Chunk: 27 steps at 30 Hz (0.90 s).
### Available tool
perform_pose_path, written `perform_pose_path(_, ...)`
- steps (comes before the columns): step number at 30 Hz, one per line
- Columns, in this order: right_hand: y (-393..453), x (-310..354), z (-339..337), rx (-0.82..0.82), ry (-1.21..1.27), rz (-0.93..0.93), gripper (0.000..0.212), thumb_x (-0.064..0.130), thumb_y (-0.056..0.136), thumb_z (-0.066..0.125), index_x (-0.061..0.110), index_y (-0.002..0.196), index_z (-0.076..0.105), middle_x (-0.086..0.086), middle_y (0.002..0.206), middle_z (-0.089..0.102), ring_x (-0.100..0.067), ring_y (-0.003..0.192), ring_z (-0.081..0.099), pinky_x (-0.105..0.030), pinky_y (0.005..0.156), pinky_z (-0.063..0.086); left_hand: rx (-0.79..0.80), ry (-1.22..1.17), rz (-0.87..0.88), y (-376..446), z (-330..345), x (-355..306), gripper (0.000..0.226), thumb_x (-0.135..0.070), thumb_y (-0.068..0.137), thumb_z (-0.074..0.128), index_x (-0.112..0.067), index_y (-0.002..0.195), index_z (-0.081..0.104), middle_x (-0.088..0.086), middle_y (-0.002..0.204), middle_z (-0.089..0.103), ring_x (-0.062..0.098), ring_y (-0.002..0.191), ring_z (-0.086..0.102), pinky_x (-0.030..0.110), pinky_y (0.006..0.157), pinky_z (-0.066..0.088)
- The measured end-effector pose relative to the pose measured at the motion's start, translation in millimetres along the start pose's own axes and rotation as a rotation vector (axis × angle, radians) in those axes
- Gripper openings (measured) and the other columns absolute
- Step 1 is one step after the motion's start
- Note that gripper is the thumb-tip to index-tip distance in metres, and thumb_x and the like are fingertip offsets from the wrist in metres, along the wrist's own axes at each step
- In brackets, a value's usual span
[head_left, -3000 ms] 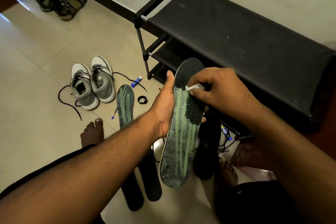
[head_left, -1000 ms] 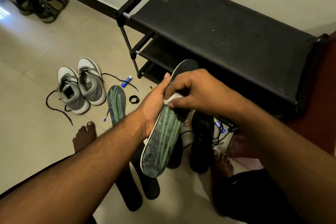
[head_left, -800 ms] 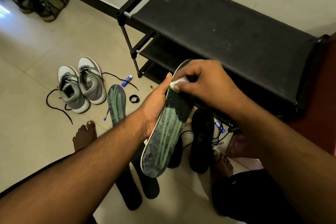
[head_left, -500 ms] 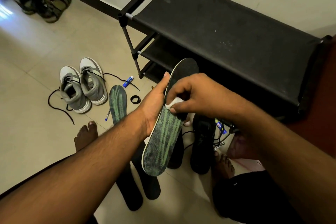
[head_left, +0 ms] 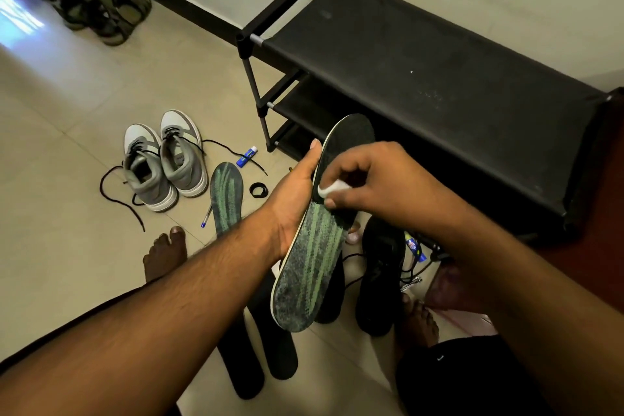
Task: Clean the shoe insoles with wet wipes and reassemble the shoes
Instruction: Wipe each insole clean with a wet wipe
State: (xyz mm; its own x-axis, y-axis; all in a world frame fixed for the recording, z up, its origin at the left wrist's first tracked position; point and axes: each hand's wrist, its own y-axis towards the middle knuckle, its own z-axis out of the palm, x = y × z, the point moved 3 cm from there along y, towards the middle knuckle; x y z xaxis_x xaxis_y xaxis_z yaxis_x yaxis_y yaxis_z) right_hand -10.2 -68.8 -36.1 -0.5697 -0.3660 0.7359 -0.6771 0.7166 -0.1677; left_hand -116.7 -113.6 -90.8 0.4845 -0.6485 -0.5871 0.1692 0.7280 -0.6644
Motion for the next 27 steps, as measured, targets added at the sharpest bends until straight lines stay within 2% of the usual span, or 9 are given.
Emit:
perform_pose_path(3,-0.7,0.9,0.3,0.084,0.045,0.022,0.014,0.018,0.074,0.082,0.023,0.086,0.075,0.009,0.077,0.070,0.000,0.068,0.064,-0.014,0.062,0.050,0.024,0.009,-0.002,-0.5,0.7,-0.5,0.069,-0.064,0.097,0.036,-0.009,0.095,0.077,0.015,0.085,0.074,0.027,0.070,0.069,0.034,0.063,0.057)
perform_pose_path(5,1.1,-6.7,-7.6,-0.072,0.076,0.099,0.012,0.020,0.074,0.081,0.023,0.084,0.075,0.012,0.077,0.070,0.002,0.073,0.065,-0.016,0.066,0.050,0.050,-0.020,-0.022,-0.8,1.4,1.6,0.071,-0.069,0.093,0.038,-0.008,0.106,0.073,0.020,0.091,0.068,0.032,0.077,0.063,0.042,0.072,0.050)
perform_pose_path(8,0.8,-18.4,-21.1,-0.385,0.056,0.159,0.006,0.021,0.077,0.079,0.022,0.080,0.074,0.014,0.077,0.068,0.001,0.076,0.063,-0.017,0.068,0.050,0.068,-0.020,-0.015,3.7,2.6,3.3,0.070,-0.068,0.093,0.036,-0.012,0.092,0.079,0.022,0.094,0.063,0.034,0.086,0.057,0.048,0.085,0.042)
perform_pose_path(11,0.0,-19.7,-23.0,-0.463,-0.019,0.113,0.005,0.019,0.078,0.078,0.021,0.081,0.073,0.013,0.081,0.066,-0.002,0.079,0.061,-0.023,0.070,0.050,0.064,-0.079,0.008,5.0,4.4,-0.2,0.061,-0.054,0.096,0.040,-0.011,0.081,0.080,0.020,0.090,0.066,0.036,0.086,0.057,0.048,0.082,0.044)
perform_pose_path(14,0.6,-5.9,-7.8,-0.270,-0.019,0.014,0.010,0.017,0.075,0.080,0.019,0.081,0.073,0.009,0.084,0.064,-0.006,0.080,0.061,-0.030,0.074,0.053,0.046,-0.070,0.055,4.6,2.0,-4.0,0.062,-0.046,0.103,0.036,-0.006,0.080,0.076,0.012,0.078,0.072,0.031,0.078,0.064,0.040,0.073,0.051)
perform_pose_path(17,-5.4,13.6,12.1,0.071,0.038,-0.050,0.013,0.019,0.074,0.082,0.020,0.082,0.072,0.009,0.084,0.065,-0.003,0.078,0.062,-0.026,0.072,0.054,0.008,-0.064,0.139,2.3,0.0,-10.5,0.068,-0.037,0.105,0.035,-0.007,0.057,0.072,0.007,0.058,0.068,0.015,0.052,0.068,0.021,0.046,0.053)
perform_pose_path(19,-8.7,16.8,16.2,0.191,0.055,-0.051,0.012,0.019,0.076,0.081,0.019,0.084,0.072,0.007,0.085,0.068,-0.001,0.075,0.063,-0.021,0.069,0.054,0.028,-0.068,0.130,2.2,2.0,-10.8,0.068,-0.040,0.104,0.037,-0.007,0.058,0.074,0.009,0.061,0.069,0.017,0.053,0.068,0.022,0.047,0.054)
perform_pose_path(24,-0.4,-9.0,-12.9,-0.279,0.036,0.073,0.008,0.021,0.077,0.079,0.021,0.082,0.073,0.010,0.082,0.068,-0.003,0.077,0.065,-0.032,0.074,0.057,0.092,-0.076,-0.008,5.4,1.4,-1.3,0.061,-0.052,0.100,0.039,-0.013,0.076,0.079,0.015,0.083,0.072,0.035,0.079,0.066,0.051,0.083,0.049)
perform_pose_path(27,0.1,-18.3,-23.8,-0.421,-0.036,0.075,0.008,0.023,0.079,0.077,0.020,0.084,0.073,0.011,0.084,0.066,-0.004,0.082,0.062,-0.033,0.077,0.054,0.077,-0.085,-0.023,5.6,1.3,-1.1,0.052,-0.047,0.098,0.042,-0.018,0.079,0.080,0.015,0.088,0.073,0.038,0.082,0.066,0.054,0.083,0.050)
